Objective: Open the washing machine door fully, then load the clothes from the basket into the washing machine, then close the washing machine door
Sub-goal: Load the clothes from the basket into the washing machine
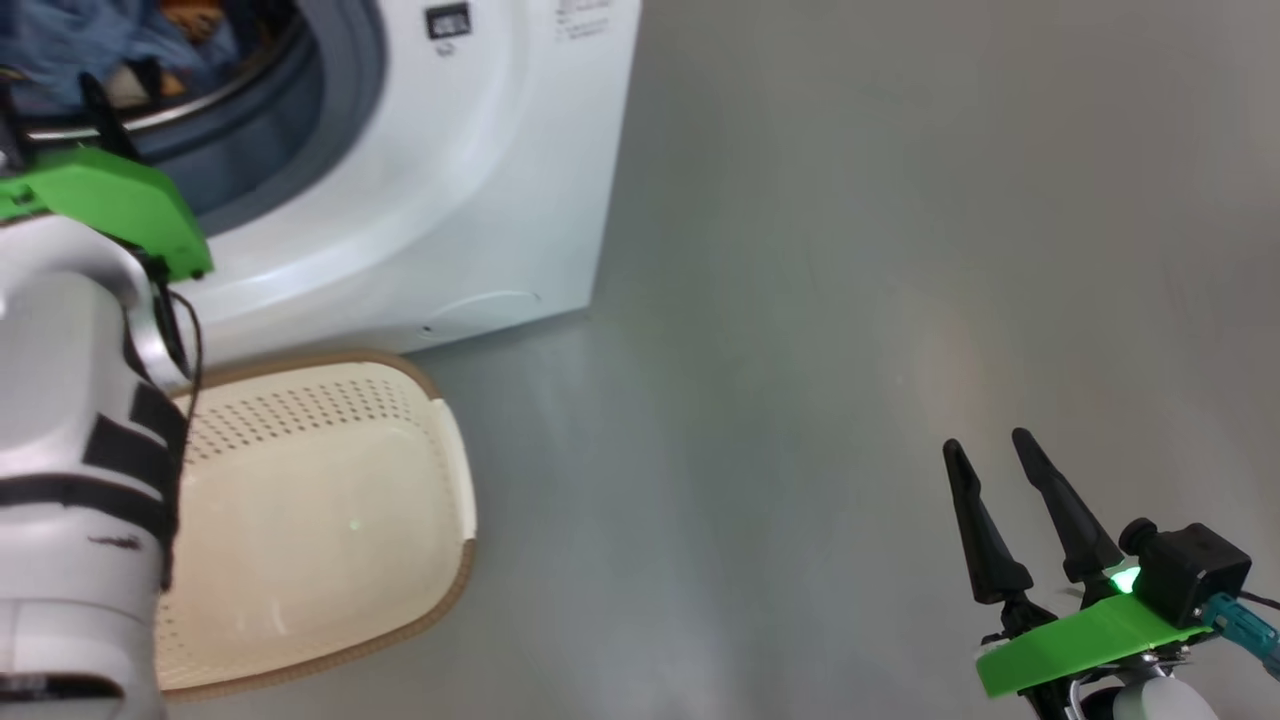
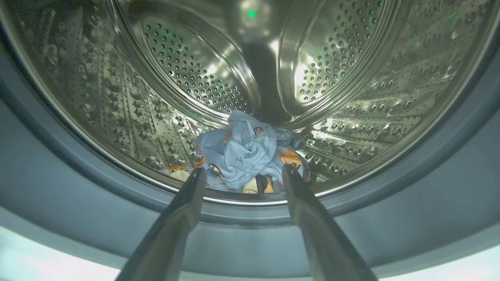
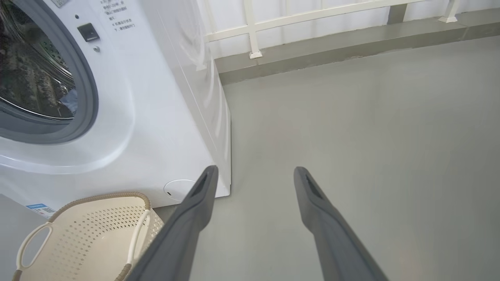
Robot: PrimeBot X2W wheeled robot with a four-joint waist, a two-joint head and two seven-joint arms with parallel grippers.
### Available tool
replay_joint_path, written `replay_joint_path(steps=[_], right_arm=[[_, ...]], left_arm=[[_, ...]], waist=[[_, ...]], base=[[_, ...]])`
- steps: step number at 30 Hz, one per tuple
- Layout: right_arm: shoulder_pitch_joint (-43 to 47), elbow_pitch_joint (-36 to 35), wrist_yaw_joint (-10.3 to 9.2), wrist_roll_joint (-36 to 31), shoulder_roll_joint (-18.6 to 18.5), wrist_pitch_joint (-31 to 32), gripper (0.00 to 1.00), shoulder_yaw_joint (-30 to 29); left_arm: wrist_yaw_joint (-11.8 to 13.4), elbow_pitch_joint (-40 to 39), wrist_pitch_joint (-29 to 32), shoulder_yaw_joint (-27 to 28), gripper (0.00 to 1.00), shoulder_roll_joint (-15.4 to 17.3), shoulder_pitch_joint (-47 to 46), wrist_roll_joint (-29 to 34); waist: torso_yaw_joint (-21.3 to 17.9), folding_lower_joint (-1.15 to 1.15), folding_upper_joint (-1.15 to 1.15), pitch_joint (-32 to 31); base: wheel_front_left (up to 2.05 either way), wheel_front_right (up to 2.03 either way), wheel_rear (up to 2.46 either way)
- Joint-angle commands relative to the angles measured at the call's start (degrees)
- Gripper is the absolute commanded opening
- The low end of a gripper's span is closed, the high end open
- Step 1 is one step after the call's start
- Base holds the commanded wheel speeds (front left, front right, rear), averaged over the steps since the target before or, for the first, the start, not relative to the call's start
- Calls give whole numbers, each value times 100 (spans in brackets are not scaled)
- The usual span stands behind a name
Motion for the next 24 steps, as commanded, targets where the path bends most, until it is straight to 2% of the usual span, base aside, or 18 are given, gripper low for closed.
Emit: replay_joint_path(steps=[1, 15, 24], right_arm=[[82, -140, 9, -42, -87, -69, 100, 64], [105, -213, 9, -164, -153, -69, 100, -149], [238, -242, 9, -255, -170, -69, 100, -201]], left_arm=[[-7, -210, -35, 62, 100, 149, 112, 17], [-211, -1516, -36, 117, 100, -393, 1411, 86], [-242, -2406, -37, 15, 100, -602, 2407, 230]], waist=[[285, 0, 0, -289], [759, 0, 0, -590], [1089, 0, 0, -817]], base=[[0, 0, 0], [0, 0, 0], [0, 0, 0]])
